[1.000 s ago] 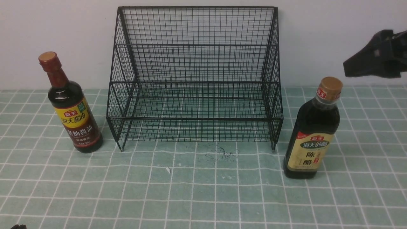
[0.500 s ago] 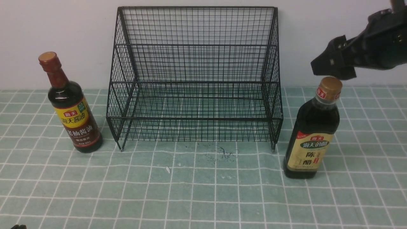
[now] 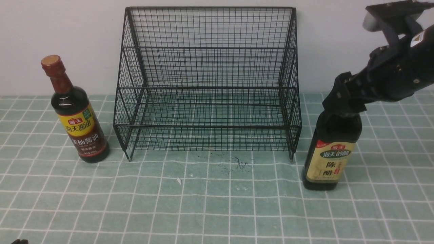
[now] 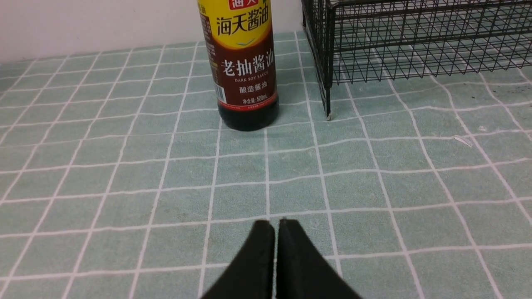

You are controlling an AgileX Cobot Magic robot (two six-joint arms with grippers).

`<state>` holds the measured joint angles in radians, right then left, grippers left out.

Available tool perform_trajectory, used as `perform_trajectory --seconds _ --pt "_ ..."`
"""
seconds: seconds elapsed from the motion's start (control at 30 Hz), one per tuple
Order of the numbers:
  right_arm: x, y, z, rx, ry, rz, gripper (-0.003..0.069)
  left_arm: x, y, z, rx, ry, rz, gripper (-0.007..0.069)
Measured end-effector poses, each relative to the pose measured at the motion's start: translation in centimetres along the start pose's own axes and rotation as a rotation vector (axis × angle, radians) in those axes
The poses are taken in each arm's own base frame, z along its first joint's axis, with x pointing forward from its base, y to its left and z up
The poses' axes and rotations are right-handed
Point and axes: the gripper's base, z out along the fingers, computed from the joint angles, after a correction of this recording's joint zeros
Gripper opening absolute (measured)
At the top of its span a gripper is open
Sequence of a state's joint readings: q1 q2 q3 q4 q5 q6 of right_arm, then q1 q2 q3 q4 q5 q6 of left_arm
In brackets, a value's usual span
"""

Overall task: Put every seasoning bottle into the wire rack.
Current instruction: Use the right arm to grab the condiment bottle closest to it

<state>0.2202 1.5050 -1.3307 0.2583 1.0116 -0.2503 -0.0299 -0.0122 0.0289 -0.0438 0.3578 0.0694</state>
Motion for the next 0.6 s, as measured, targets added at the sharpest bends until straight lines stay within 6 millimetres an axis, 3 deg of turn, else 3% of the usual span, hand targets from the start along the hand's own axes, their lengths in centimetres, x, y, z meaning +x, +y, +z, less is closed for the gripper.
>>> perform_trajectory --seconds 0.07,0.17,0.23,0.4,0.5,0.6 --pt "0.0 0.0 0.0 0.005 0.000 -0.004 0.0570 0.0 0.0 0.0 0.000 0.000 0.000 -0.0006" --pt "0.0 -0.1 0.0 0.012 0.002 -0.007 0.0475 0.0 0.0 0.0 0.000 0.000 0.000 -0.0006" --pt "0.0 -0.1 0.0 0.012 0.004 -0.008 0.0323 0.0 0.0 0.0 0.000 0.000 0.000 -0.0006" --pt "0.1 0.0 -0.5 0.008 0.043 -0.035 0.0336 0.0 0.0 0.0 0.000 0.000 0.000 -0.0006" --pt "0.3 0.2 -2.0 0.009 0.113 -0.072 0.0336 0.0 0.0 0.0 0.000 0.000 0.000 -0.0006" --pt "-0.4 0.7 -5.1 0.012 0.083 -0.118 0.0336 0.0 0.0 0.0 0.000 0.000 0.000 -0.0006"
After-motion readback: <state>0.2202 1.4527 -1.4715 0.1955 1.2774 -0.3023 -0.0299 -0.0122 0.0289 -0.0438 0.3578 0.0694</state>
